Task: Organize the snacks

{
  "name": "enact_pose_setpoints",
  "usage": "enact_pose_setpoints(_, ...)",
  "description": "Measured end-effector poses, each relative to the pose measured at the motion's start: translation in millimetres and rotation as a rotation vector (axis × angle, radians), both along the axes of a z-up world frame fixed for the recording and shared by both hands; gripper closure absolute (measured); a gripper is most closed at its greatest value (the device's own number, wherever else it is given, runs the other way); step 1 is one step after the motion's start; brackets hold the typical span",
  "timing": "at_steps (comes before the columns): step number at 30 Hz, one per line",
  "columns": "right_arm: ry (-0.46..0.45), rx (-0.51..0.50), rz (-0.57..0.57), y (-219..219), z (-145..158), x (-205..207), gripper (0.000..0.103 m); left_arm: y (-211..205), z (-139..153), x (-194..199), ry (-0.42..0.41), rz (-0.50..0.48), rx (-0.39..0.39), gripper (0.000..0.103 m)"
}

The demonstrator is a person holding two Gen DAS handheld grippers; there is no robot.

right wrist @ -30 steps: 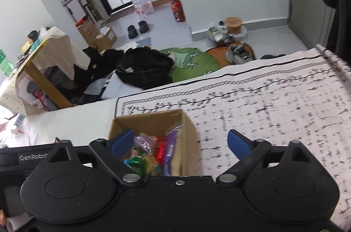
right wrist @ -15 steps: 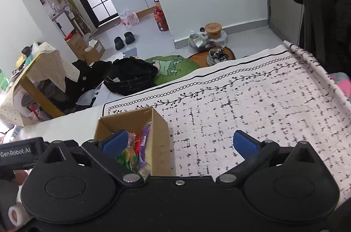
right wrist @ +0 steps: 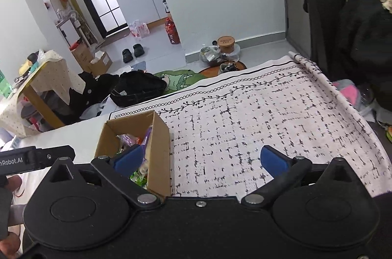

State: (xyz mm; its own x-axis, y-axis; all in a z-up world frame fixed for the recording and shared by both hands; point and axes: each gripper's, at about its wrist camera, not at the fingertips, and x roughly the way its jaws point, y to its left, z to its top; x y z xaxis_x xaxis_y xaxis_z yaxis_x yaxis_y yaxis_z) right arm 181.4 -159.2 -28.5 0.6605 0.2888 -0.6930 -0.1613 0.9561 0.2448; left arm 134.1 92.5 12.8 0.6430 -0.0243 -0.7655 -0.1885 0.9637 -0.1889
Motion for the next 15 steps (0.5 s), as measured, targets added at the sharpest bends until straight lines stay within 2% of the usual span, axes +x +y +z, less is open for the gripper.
enact_pose_setpoints(15,-0.030,-0.002,0.006,-18,-3,-62,0.000,-27,6,-62,-0.050,-0.069,0.030,0.000)
